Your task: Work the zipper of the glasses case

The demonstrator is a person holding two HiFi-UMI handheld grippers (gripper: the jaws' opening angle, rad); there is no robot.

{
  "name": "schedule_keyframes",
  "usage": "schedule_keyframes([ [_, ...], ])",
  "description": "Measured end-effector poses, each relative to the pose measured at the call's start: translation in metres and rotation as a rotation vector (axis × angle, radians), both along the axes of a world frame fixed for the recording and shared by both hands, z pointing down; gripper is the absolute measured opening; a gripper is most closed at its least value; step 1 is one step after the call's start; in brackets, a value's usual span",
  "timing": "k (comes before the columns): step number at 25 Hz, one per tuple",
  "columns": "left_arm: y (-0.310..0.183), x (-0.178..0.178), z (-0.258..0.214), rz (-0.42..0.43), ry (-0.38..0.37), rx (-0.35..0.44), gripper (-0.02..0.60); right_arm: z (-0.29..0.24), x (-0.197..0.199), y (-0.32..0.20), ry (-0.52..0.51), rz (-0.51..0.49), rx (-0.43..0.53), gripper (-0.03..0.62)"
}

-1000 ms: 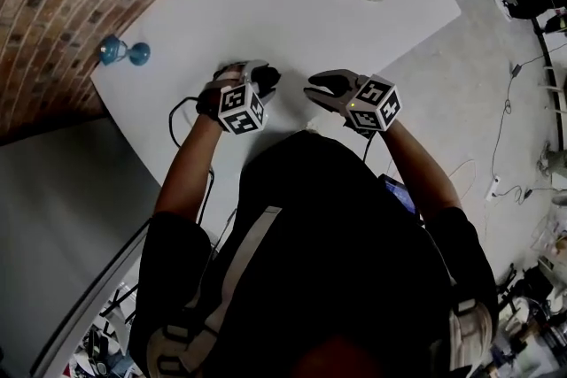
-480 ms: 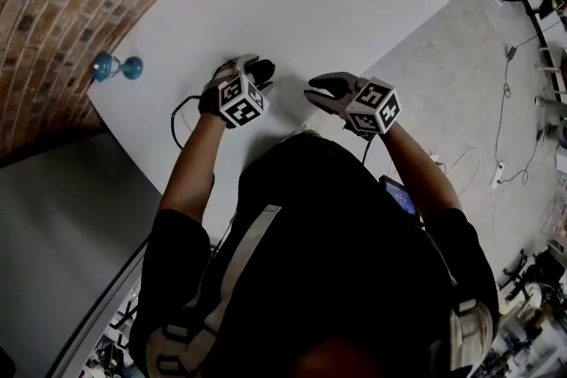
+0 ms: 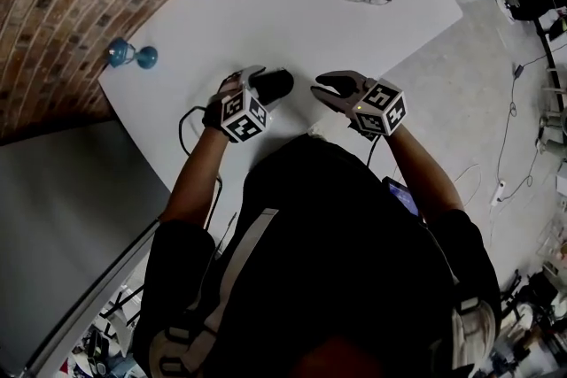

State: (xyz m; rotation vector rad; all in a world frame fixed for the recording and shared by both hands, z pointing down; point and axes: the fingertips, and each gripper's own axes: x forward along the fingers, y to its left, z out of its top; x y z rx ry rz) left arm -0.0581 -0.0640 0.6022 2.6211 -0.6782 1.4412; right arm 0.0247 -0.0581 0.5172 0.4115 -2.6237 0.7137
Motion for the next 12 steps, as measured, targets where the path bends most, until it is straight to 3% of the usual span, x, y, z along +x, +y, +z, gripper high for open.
schedule_keyframes([
  [7,0.005,-0.024,-0.043,-0.216,0.196,0.043,0.293,-0.027,-0.009,-0.019,-0.037,0.047,0.123,0.072],
  [12,0.002,-0.057,-0.09,-0.417,0.352,0.127,0.218,-0.055,-0.013,-0.034,-0.066,0.096,0.241,0.063],
])
